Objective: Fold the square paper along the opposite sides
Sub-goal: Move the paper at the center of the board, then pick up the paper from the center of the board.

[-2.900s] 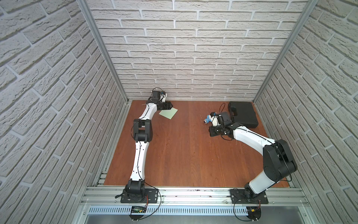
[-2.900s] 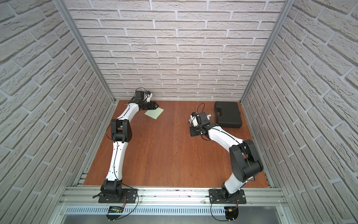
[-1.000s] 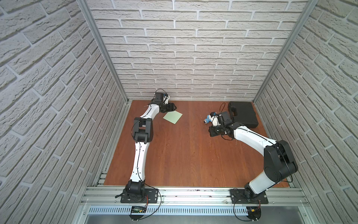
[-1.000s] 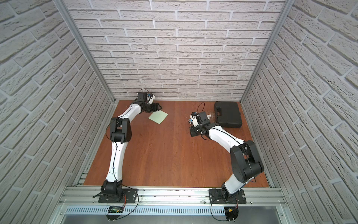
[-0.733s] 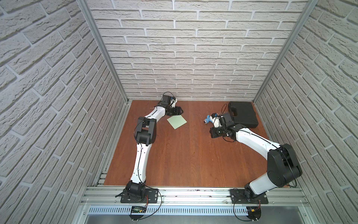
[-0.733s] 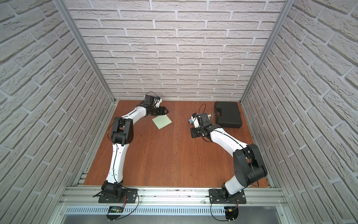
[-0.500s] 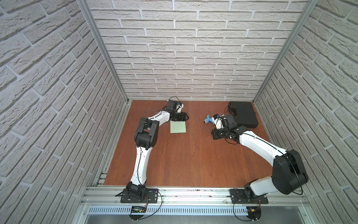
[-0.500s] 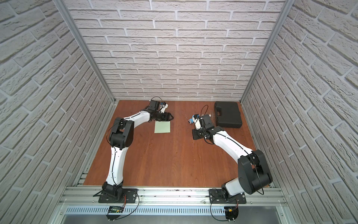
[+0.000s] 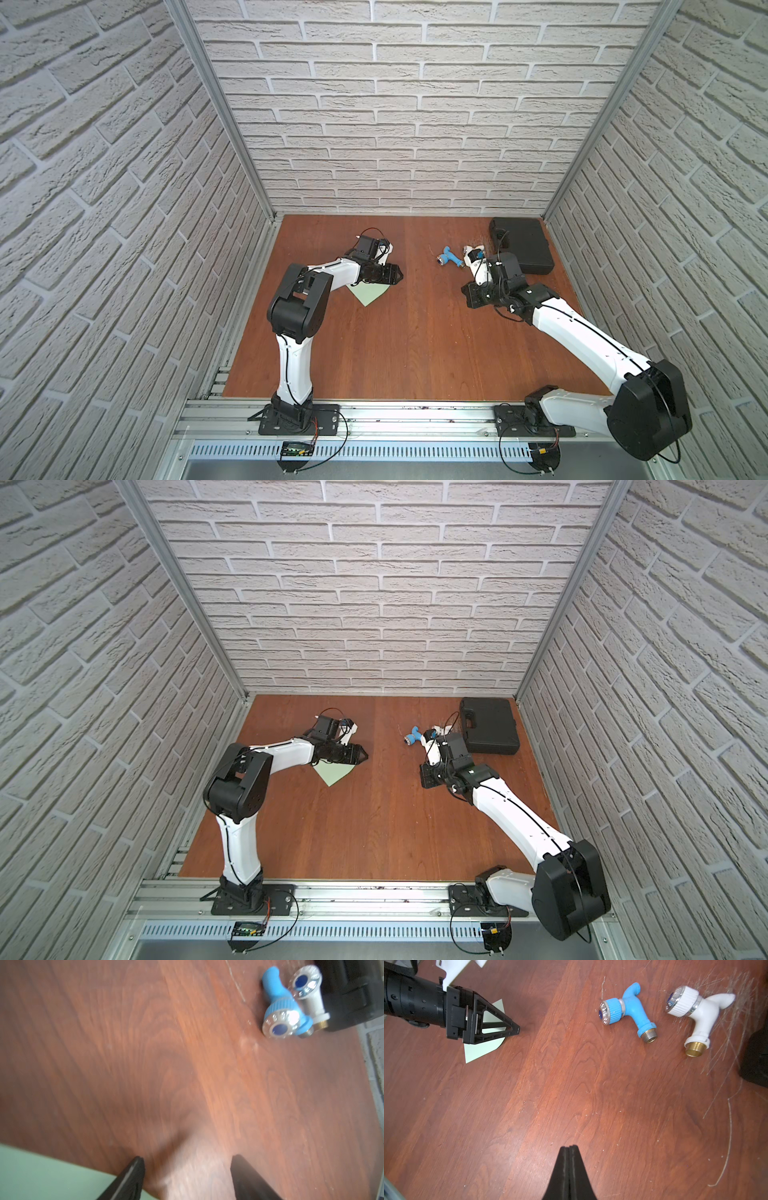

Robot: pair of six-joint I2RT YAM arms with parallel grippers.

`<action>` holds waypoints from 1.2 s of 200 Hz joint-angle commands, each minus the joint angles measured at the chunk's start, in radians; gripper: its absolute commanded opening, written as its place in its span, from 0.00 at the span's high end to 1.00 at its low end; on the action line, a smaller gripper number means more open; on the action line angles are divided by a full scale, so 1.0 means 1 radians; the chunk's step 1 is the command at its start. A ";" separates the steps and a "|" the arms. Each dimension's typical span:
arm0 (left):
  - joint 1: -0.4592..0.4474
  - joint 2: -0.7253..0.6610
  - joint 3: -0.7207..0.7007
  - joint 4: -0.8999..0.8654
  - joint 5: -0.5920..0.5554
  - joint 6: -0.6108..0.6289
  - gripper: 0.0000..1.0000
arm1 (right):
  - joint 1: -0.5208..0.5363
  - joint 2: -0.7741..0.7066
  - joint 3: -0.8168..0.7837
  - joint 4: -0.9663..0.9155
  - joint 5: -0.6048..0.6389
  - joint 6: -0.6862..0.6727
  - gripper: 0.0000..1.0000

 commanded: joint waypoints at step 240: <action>-0.021 -0.156 0.024 -0.426 -0.678 -0.172 0.99 | 0.245 1.013 0.682 0.254 -0.363 0.333 0.54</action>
